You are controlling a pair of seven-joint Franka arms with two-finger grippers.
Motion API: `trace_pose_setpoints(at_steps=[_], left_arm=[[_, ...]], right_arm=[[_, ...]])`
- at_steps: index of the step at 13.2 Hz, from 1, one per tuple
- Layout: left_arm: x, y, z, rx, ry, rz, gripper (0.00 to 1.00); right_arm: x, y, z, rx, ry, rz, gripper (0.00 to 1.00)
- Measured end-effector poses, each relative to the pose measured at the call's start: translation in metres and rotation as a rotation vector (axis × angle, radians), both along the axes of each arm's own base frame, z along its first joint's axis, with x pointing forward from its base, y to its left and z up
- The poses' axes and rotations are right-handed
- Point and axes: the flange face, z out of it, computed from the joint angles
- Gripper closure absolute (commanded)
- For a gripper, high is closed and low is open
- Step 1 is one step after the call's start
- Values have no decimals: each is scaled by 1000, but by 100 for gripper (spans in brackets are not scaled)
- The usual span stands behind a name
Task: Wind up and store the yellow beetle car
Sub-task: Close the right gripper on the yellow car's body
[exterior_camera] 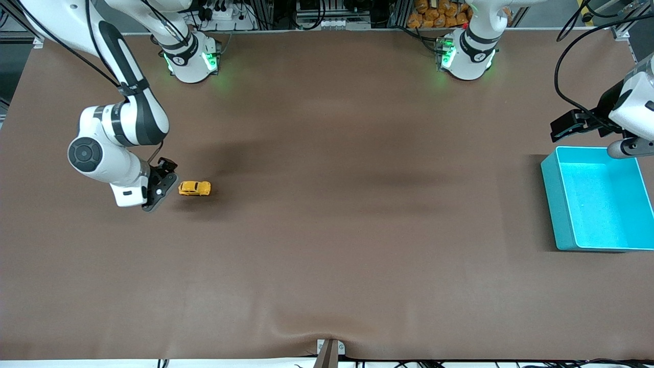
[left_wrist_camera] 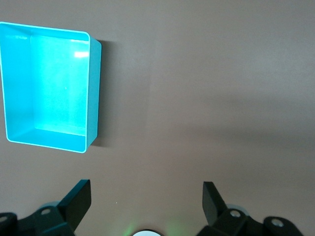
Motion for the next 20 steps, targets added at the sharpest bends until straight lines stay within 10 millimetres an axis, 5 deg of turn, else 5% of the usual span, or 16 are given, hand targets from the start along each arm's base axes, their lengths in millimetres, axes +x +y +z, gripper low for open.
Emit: trace_pose_setpoints(at_steps=[9, 15, 17, 20], left_arm=[[9, 7, -9, -2, -8, 12, 0], [9, 15, -9, -1, -8, 25, 0], [9, 16, -9, -1, -8, 25, 0], [9, 16, -9, -1, -8, 25, 0]], right_arm=[[-12, 69, -45, 4, 4, 422, 11], [-24, 60, -59, 3, 16, 439, 35], [-26, 59, -60, 3, 11, 440, 59], [-26, 56, -60, 3, 10, 436, 62]])
